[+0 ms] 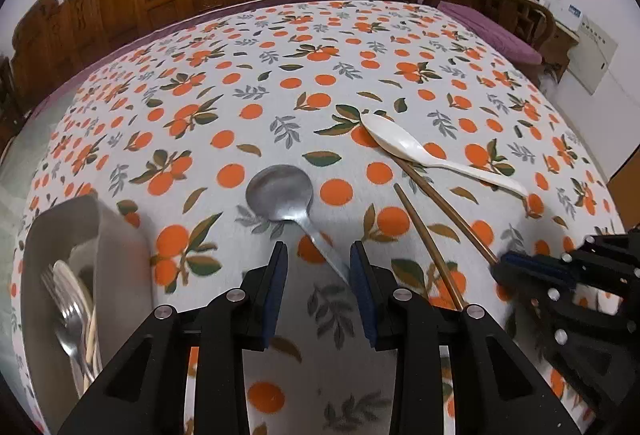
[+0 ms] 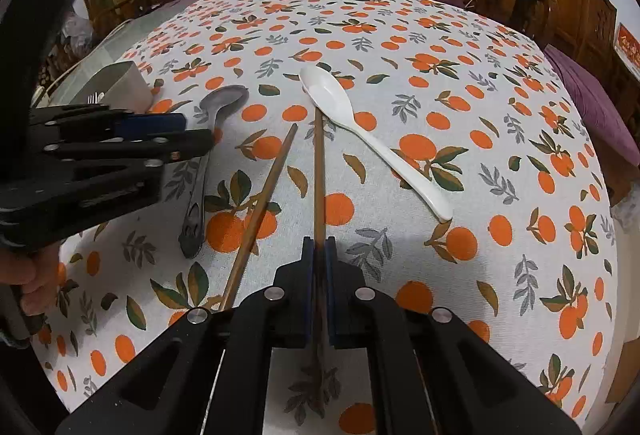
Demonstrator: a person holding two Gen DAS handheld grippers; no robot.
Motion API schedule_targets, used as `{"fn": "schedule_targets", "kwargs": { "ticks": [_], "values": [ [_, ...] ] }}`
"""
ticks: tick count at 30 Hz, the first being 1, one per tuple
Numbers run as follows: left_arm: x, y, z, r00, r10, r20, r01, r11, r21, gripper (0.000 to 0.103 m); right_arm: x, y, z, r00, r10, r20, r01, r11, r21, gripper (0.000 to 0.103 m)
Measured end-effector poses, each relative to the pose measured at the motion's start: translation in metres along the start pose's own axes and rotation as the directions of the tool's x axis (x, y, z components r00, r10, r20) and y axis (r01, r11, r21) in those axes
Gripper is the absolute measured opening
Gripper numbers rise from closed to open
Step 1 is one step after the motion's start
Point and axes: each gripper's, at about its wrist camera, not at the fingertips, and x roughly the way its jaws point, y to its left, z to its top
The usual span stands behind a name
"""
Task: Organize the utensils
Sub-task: 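Grasp a metal spoon with the left tool while the right holds the chopstick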
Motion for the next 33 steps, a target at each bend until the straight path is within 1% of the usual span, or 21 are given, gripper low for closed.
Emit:
{"fn": "schedule_targets", "kwargs": {
  "ticks": [4,8,12,13,14,18,20,27,33],
  "values": [
    [0.009,0.001,0.006,1.000,0.017,-0.012,-0.018,1.000,-0.020,0.030,0.000,0.000,0.001,1.000,0.002,0.001,-0.002,1.000,0.004,0.007],
    [0.015,0.005,0.007,1.000,0.009,-0.018,-0.010,0.999,-0.053,0.031,0.000,0.000,0.001,1.000,0.000,0.001,0.000,1.000,0.003,0.007],
    [0.015,0.005,0.009,1.000,0.009,-0.014,-0.010,0.999,-0.054,0.030,0.000,0.000,0.002,1.000,-0.001,0.005,0.001,1.000,0.003,0.007],
    [0.015,0.005,0.009,1.000,0.008,-0.012,-0.009,0.999,-0.052,0.028,0.000,0.000,0.001,1.000,-0.001,0.004,0.001,1.000,0.002,0.007],
    [0.015,0.005,0.009,1.000,0.006,-0.009,-0.006,0.999,-0.049,0.020,0.000,0.000,0.001,1.000,-0.002,0.004,0.002,1.000,0.001,0.007],
    [0.013,0.005,0.007,1.000,-0.007,-0.007,0.007,0.999,-0.043,0.012,-0.001,0.001,0.001,1.000,-0.005,0.005,0.005,1.000,-0.002,0.007],
    [0.010,0.006,0.005,1.000,-0.016,-0.006,0.016,0.999,-0.039,0.005,-0.001,0.001,0.001,1.000,-0.004,0.005,0.004,1.000,-0.004,0.007],
    [-0.010,0.005,-0.004,0.999,-0.038,0.024,0.039,0.999,-0.010,0.004,0.000,0.009,0.000,1.000,0.009,0.001,-0.009,1.000,-0.024,0.006],
    [-0.037,0.005,-0.007,0.997,-0.052,0.065,0.052,0.999,0.003,0.004,-0.011,0.012,0.000,0.999,0.028,0.031,-0.027,0.999,-0.019,0.006]
  ]
}}
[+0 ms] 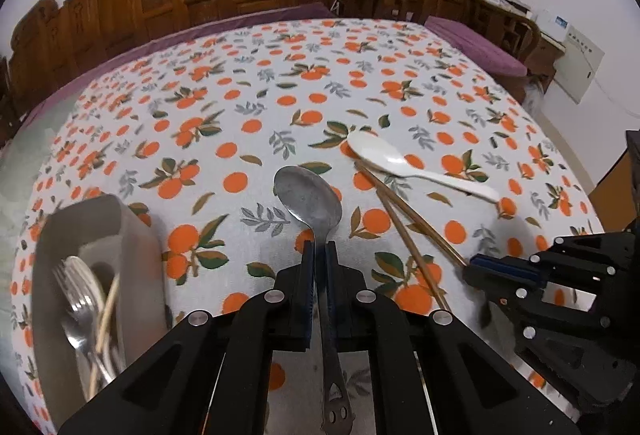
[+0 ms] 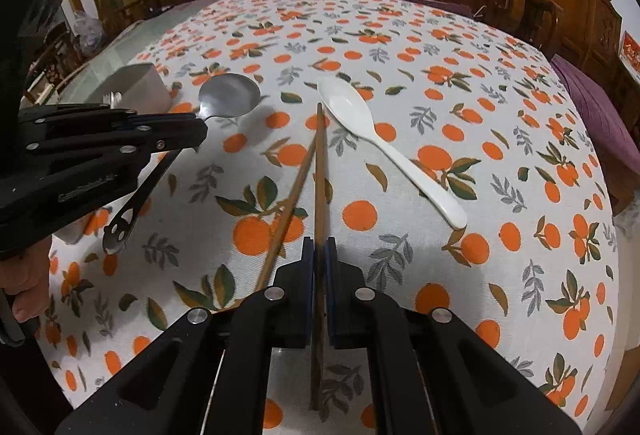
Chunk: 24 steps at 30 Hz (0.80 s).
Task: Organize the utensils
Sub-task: 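Grasp a metal spoon with the left tool while the right holds the chopstick, then carry the metal spoon into the grey tray and open the left tool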
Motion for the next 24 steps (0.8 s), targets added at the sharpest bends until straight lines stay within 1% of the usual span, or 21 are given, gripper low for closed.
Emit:
{"fn": "schedule_targets", "kwargs": {
  "ticks": [11,18,24],
  "values": [
    [-0.045,0.014,-0.003,0.998,0.016,0.058,-0.016,1.000,0.011,0.004,-0.028,0.018,0.008,0.996,0.020,0.089,-0.018,1.000,-0.024,0.006],
    [-0.065,0.028,-0.006,0.996,0.026,0.082,-0.028,0.999,0.015,0.004,-0.033,0.037,0.007,0.994,0.032,0.101,-0.026,0.998,-0.057,0.006],
    [-0.077,0.043,-0.014,0.996,0.034,0.086,-0.035,0.999,0.021,0.005,-0.035,0.050,0.006,0.994,0.039,0.104,-0.030,0.996,-0.084,0.006]
  ]
}}
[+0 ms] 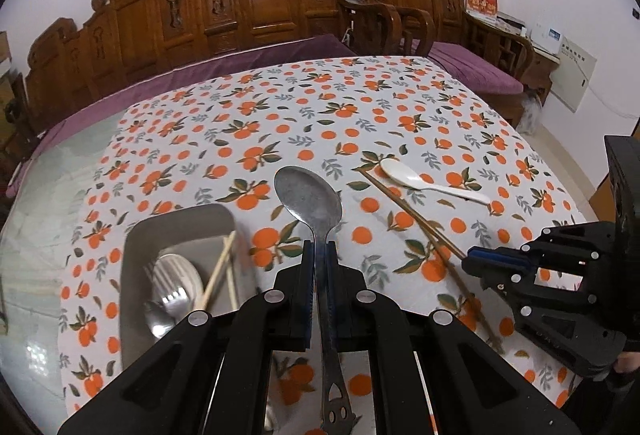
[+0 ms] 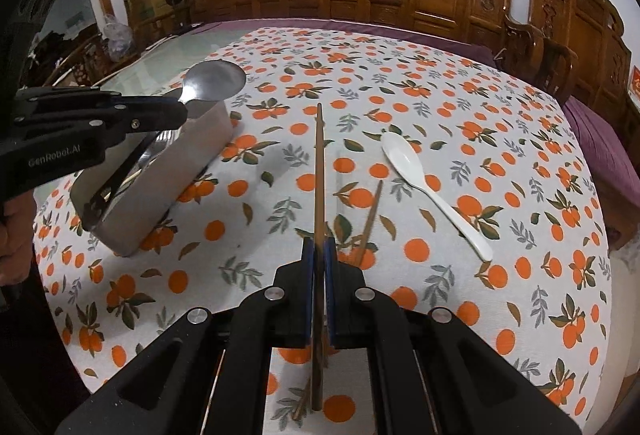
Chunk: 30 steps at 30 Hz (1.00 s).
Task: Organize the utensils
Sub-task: 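Carry the metal spoon into the grey tray and open the left tool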
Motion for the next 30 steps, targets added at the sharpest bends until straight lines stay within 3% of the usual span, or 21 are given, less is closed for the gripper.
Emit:
{"fn": "schedule_targets", "kwargs": {
  "ticks": [15,30],
  "values": [
    [-0.009,0.057,-0.018,1.000,0.020,0.000,-0.020,0.999,-0.037,0.005,-0.005,0.028,0.002,1.000,0.002,0.026,-0.002,1.000,-0.026,0.006],
    [0.036,0.101,-0.049,0.995,0.049,-0.091,-0.057,0.994,-0.091,0.005,0.004,0.037,0.005,1.000,0.011,0.015,-0.011,0.999,-0.032,0.006]
  ]
}}
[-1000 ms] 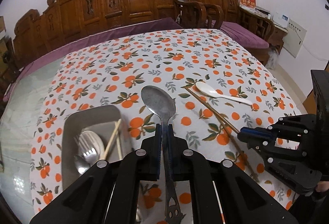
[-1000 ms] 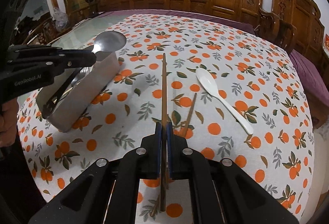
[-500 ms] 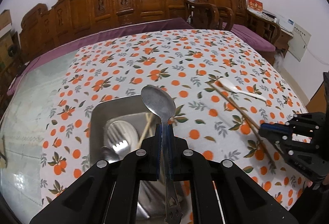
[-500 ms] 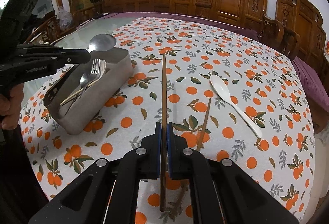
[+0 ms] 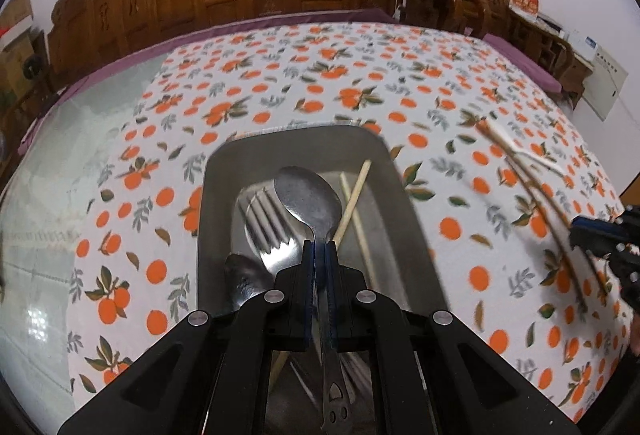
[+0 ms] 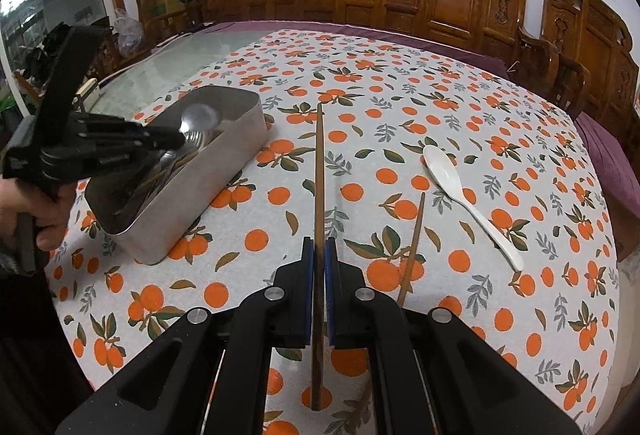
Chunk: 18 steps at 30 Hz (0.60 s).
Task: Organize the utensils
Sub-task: 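Carry the metal spoon into the grey tray and open the left tool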
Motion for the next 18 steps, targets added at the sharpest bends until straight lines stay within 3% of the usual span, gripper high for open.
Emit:
{"fn": "schedule_targets", "kwargs": {
  "ticks": [10,18],
  "values": [
    [0.009,0.005,-0.004,0.999,0.001,-0.036,-0.001,1.000,-0.009,0.005,0.000,0.001,-0.002,1.000,-0.002,-0.001,0.002,1.000,0.002,0.006],
    [-0.009,0.010,-0.004,1.000,-0.009,0.011,0.009,1.000,-0.030,0.007,-0.005,0.004,-0.002,1.000,-0.025,0.009,0.024,1.000,0.013,0.006]
  ]
}}
